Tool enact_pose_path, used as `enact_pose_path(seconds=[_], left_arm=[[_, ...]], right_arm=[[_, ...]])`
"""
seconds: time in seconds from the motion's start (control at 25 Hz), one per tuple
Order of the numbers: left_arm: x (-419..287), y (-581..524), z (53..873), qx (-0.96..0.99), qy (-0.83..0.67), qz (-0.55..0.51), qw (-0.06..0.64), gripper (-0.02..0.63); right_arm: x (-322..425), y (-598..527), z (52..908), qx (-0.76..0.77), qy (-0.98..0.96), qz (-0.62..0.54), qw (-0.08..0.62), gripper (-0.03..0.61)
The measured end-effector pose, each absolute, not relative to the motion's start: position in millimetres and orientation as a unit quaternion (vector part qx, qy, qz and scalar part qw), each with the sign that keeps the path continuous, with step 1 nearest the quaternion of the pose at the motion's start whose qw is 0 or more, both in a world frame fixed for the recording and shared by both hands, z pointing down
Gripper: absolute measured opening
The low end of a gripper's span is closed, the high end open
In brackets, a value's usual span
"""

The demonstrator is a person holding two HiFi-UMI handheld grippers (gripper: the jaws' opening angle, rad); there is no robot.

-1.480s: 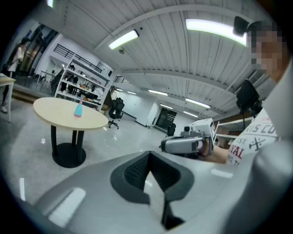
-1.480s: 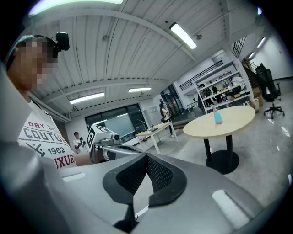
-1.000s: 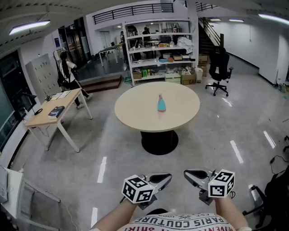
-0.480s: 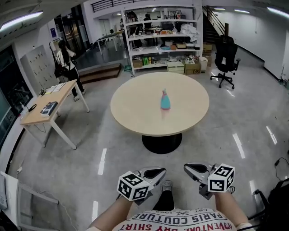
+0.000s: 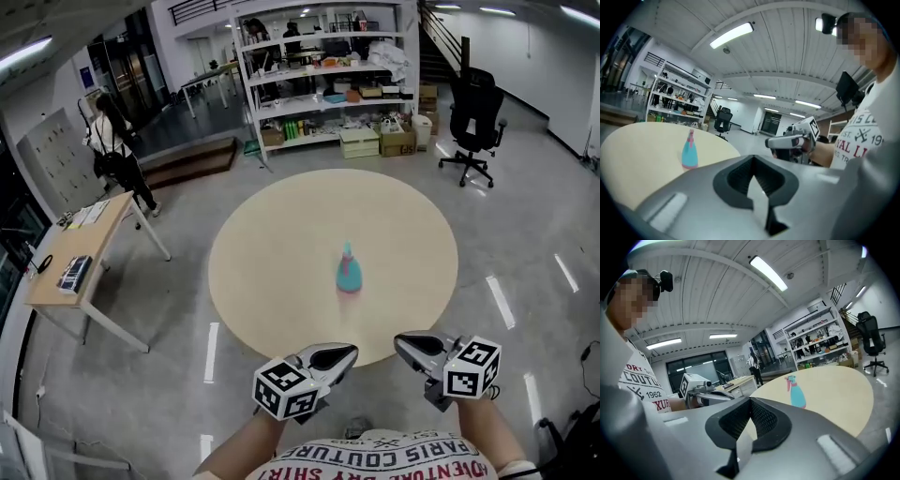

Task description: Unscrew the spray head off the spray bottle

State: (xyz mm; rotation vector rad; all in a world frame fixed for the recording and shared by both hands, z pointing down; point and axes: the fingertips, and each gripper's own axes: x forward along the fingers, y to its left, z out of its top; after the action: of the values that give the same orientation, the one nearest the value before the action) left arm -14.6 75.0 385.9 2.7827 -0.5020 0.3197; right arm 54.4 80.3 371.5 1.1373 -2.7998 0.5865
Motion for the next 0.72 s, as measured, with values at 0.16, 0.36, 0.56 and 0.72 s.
enact_pose_path(seconds=[0.16, 0.36, 0.56, 0.72], left_arm=[[6, 37, 373, 0.976, -0.154, 0.1, 0.115, 0.002], [16, 22, 366, 0.982, -0.122, 0.084, 0.12, 0.002], [29, 3, 375, 0.984, -0.102, 0.09, 0.116, 0.0], [29, -35, 388, 0.98, -0.128, 0.084, 0.13, 0.002]], right_arm=[[70, 43, 371, 0.366, -0.91, 0.192, 0.021, -0.003], [70, 20, 377, 0.345, -0.916, 0.206, 0.024, -0.003], [76, -17, 386, 0.327, -0.918, 0.222, 0.023, -0.003], [80, -53, 396, 0.316, -0.918, 0.239, 0.021, -0.003]])
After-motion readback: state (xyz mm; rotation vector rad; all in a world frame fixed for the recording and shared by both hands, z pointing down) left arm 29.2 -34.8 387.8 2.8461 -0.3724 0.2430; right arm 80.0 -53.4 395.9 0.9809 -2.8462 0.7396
